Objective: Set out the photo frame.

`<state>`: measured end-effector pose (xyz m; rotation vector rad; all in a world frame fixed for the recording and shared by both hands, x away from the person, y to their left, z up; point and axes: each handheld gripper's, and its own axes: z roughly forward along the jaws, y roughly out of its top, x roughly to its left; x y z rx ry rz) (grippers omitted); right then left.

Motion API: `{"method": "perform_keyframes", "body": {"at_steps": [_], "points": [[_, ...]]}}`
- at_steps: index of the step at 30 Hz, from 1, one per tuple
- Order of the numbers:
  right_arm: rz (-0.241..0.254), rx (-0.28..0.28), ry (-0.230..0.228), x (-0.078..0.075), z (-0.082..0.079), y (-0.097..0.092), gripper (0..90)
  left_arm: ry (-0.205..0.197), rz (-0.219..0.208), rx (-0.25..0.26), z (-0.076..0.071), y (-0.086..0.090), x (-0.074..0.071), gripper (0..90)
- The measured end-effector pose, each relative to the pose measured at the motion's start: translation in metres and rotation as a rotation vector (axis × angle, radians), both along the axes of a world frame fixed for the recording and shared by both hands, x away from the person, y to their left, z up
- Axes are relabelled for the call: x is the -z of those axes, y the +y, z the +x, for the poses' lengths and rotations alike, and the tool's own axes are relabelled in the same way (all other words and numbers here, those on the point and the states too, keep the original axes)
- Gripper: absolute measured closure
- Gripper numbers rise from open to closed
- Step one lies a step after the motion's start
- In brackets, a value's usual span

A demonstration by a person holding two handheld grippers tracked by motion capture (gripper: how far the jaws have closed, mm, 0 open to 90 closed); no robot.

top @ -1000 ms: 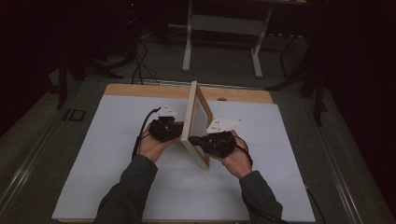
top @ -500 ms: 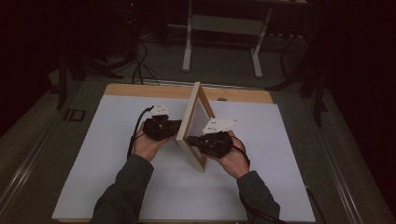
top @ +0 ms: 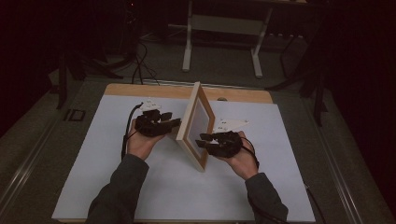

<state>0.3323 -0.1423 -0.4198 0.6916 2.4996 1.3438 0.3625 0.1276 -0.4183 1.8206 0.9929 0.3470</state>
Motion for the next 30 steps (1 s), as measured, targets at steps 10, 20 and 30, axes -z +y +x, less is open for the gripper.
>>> {"method": "perform_keyframes", "body": {"at_steps": [10, 20, 30], "points": [[0.0, 0.049, 0.017, 0.005, 0.003, -0.015, 59.8, 0.017, -0.044, -0.016, -0.01, 0.0, -0.016, 43.3], [-0.013, 0.055, 0.034, 0.011, 0.004, -0.02, 58.7, 0.024, -0.068, -0.002, -0.019, -0.006, -0.025, 39.9], [-0.013, 0.064, 0.04, 0.013, 0.005, -0.026, 58.7, 0.024, -0.033, 0.013, -0.029, -0.024, -0.028, 31.1]]}}
